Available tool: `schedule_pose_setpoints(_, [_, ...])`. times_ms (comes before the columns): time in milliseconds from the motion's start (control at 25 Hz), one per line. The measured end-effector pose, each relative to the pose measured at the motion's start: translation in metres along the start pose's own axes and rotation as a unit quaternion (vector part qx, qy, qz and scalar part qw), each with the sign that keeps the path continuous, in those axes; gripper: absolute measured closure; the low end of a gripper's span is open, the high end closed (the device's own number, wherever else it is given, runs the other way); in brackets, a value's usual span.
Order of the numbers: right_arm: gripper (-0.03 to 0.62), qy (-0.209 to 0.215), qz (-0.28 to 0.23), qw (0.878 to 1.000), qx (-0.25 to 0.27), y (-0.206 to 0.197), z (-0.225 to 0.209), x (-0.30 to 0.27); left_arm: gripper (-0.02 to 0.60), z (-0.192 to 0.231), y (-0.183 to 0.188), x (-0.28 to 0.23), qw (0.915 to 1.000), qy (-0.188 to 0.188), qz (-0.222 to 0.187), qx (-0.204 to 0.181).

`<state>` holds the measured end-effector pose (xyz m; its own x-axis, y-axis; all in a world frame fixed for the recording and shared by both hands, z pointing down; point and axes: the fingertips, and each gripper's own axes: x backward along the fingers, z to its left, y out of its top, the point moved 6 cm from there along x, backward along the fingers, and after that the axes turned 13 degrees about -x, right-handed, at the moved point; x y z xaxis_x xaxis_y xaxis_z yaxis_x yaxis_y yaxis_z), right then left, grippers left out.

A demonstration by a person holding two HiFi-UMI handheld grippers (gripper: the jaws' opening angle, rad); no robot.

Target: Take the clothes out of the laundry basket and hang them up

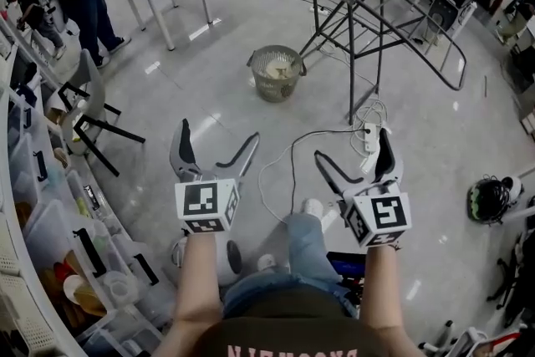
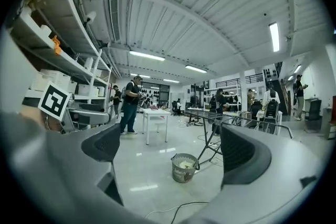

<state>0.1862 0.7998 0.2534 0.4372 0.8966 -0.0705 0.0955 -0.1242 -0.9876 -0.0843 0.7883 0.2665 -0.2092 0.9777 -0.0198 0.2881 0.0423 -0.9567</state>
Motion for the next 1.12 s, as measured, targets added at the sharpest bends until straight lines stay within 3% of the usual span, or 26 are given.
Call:
schedule_pose_setpoints(160, [0.020,0.012,0.007,1.000,-0.007,0.001,-0.035,-0.032,0.011,-0.006,-0.002,-0.040,0.9999,0.005,0.010,0.000])
schedule_pose_setpoints(400, [0.022,0.025,-0.005,1.000,0.005,0.031,-0.107,-0.092,0.011,-0.023,0.024,-0.128,0.9998,0.011,0.008,-0.011])
schedule_pose_setpoints(680, [0.023,0.044,-0.004,0.999,0.027,0.059,-0.188,-0.158,0.012,-0.051,0.044,-0.221,0.9995,0.025,-0.002,0.019])
schedule_pose_setpoints(880, [0.025,0.046,-0.002,0.999,0.022,0.069,-0.230,-0.192,0.012,-0.059,0.048,-0.256,0.9989,0.044,-0.003,0.015])
schedule_pose_setpoints(1120, [0.025,0.050,0.011,0.998,0.020,0.058,-0.250,-0.219,0.012,-0.061,0.036,-0.280,0.9985,0.049,0.023,-0.005])
